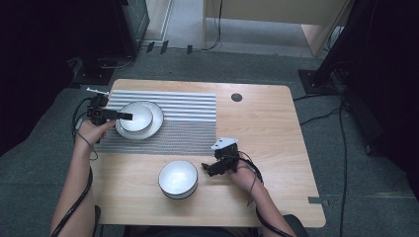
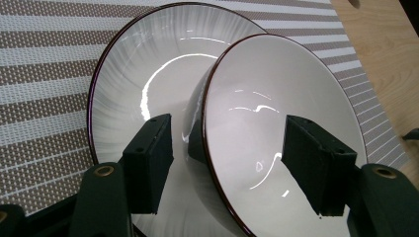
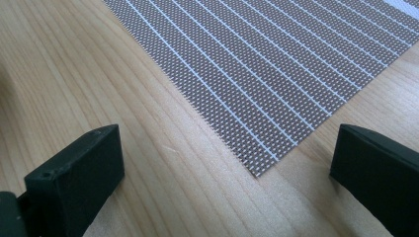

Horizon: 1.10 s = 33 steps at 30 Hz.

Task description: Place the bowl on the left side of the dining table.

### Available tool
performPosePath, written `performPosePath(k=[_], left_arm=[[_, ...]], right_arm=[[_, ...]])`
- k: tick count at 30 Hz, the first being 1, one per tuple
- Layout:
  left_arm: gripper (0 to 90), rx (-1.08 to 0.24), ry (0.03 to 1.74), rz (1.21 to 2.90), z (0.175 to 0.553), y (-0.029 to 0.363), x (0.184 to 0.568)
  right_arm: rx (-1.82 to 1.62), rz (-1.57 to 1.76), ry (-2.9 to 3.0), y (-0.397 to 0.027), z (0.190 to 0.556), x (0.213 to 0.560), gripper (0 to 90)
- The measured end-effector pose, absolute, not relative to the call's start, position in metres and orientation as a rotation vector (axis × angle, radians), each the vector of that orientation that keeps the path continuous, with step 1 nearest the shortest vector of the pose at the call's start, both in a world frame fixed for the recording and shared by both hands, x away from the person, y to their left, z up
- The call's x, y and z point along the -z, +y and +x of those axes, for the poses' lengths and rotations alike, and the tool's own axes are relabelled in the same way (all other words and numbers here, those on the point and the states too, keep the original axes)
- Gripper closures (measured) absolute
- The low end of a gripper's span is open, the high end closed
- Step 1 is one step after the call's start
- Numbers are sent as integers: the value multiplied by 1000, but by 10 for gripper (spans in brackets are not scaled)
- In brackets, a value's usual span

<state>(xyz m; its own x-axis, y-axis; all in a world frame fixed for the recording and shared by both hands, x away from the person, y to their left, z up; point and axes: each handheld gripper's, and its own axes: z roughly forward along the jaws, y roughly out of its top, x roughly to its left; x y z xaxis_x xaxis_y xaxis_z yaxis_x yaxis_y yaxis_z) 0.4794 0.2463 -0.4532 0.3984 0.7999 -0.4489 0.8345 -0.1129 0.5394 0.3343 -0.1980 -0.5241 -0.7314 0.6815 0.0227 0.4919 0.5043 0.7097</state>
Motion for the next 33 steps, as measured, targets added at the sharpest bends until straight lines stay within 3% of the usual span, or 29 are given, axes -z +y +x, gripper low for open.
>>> performPosePath(k=[33], left_arm=[[344, 28, 1347, 1903, 455, 238, 418]], right_arm=[[-1054, 979, 2497, -198, 336, 524, 0]])
